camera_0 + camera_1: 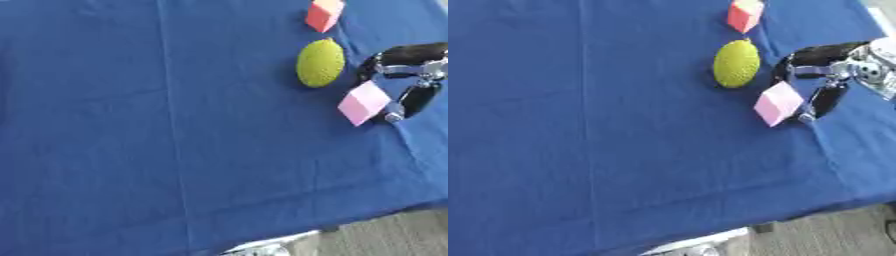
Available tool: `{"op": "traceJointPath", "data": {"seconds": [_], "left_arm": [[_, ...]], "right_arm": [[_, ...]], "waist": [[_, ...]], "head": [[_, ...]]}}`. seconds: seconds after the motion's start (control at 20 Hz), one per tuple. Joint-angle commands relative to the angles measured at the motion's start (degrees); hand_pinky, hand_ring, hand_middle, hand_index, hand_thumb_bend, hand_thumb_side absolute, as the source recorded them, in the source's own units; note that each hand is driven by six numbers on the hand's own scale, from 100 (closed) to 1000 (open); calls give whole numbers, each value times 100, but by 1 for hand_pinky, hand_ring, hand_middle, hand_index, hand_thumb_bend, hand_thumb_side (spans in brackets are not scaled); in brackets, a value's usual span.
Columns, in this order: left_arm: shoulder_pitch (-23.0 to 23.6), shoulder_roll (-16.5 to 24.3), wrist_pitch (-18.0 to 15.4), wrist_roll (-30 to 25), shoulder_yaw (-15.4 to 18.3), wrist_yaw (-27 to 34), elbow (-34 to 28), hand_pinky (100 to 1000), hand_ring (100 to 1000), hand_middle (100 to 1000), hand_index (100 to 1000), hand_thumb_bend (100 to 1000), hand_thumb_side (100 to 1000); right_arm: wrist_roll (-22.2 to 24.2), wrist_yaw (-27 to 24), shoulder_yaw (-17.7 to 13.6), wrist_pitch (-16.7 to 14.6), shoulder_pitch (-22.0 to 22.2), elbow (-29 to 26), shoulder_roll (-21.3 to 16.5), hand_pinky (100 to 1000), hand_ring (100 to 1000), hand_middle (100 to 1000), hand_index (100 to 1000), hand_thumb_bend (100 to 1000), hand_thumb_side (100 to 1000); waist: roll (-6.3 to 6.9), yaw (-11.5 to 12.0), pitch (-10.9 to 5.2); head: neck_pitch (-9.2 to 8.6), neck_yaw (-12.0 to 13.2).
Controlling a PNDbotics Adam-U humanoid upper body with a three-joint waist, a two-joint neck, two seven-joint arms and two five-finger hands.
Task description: Pick up the objects with one hand, pass them to the other hand, and then place them into the box on the other side of the table.
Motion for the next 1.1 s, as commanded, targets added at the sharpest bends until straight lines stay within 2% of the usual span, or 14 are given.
{"op": "traceJointPath", "data": {"seconds": [0.05, 0.7, 1.1], "left_arm": [[-44, 163, -7, 18, 38, -17, -100, 862, 859, 821, 865, 422, 775], [-40, 182, -6, 27, 34, -32, -93, 863, 858, 821, 864, 427, 772], [-37, 186, -2, 28, 28, -41, -93, 864, 858, 821, 864, 427, 771]], "right_arm": [[-1, -74, -104, 40, -7, -72, -249, 871, 760, 715, 725, 463, 104], [-6, -232, -173, 92, 90, -248, -365, 863, 737, 678, 665, 449, 100], [-14, -403, -205, 157, 107, -325, -385, 852, 711, 622, 610, 385, 100]], "waist": [[-18, -10, -110], [-67, -5, -146], [-99, 0, -164]], "head": [[19, -13], [20, -2], [16, 1]]}}
